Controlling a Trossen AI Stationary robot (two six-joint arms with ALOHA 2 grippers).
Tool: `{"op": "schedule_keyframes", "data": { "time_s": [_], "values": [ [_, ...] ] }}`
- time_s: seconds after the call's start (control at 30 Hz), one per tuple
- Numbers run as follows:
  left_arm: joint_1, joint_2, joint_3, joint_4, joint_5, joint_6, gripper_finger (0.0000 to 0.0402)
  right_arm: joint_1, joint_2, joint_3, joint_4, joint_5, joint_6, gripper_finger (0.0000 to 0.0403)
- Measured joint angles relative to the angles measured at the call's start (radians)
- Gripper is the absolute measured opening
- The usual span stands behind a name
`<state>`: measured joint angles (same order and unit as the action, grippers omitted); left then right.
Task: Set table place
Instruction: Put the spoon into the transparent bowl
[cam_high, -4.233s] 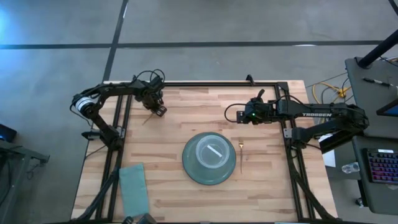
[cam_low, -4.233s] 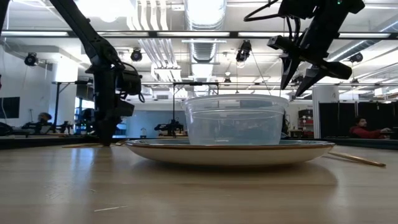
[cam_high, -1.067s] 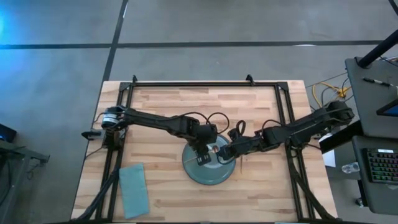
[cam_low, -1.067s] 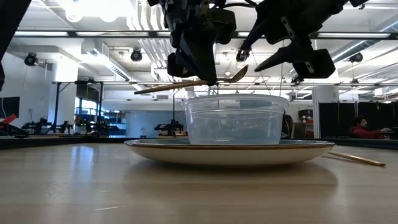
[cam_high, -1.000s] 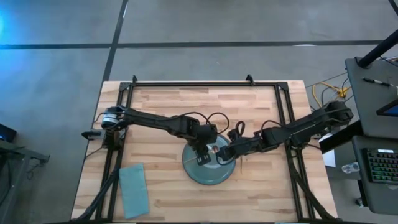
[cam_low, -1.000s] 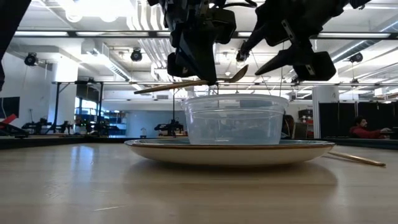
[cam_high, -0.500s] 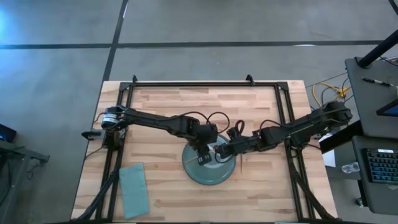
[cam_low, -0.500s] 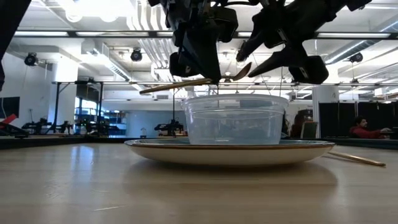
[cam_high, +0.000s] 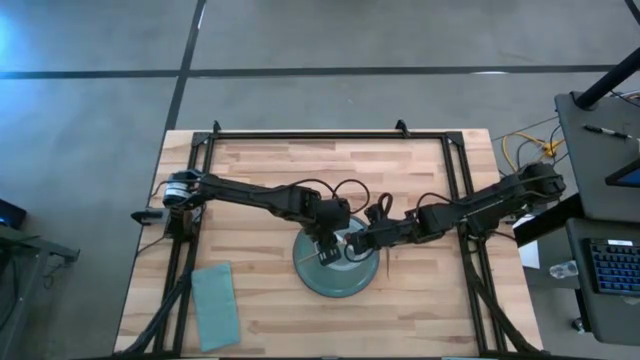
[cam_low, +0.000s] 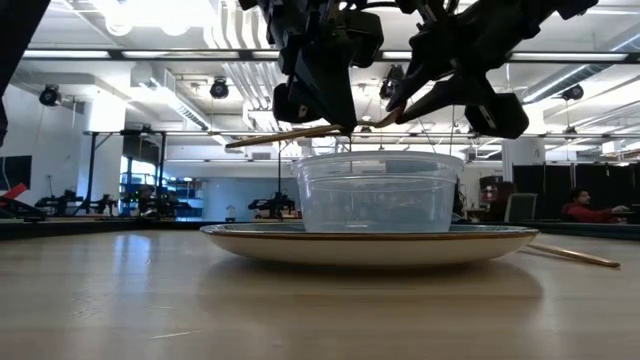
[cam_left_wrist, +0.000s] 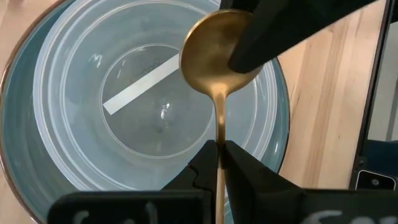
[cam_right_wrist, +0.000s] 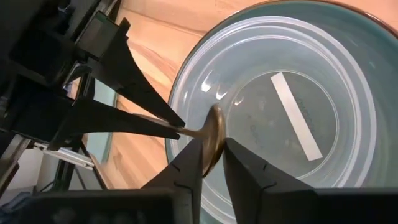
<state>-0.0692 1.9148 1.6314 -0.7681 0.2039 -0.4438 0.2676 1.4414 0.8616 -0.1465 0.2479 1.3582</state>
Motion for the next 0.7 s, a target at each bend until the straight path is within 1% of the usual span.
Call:
{"op": "schedule_keyframes", "data": {
  "time_s": [0.1, 0.23, 0.43, 0.53, 0.7],
  "values": [
    [0.0, -0.001, 0.0, 0.001, 0.0, 0.0, 0.0004, 0.0, 0.0, 0.0, -0.01, 0.001, 0.0, 0.0036],
    [0.0, -0.001, 0.001, 0.009, 0.001, -0.022, 0.0019, 0.0, 0.0, 0.0, -0.048, 0.012, 0.003, 0.0014],
    [0.0, -0.018, 0.004, -0.025, 0.001, -0.022, 0.0031, 0.0, 0.0, 0.0, -0.11, 0.015, 0.019, 0.001],
    [0.0, -0.035, -0.002, -0.058, -0.003, -0.022, 0.0031, 0.0, 0.0, 0.0, -0.111, 0.015, 0.023, 0.001],
    [0.0, -0.039, -0.002, -0.053, -0.025, -0.022, 0.0032, -0.009, 0.0, -0.002, -0.113, 0.015, 0.029, 0.0015]
  ]
}}
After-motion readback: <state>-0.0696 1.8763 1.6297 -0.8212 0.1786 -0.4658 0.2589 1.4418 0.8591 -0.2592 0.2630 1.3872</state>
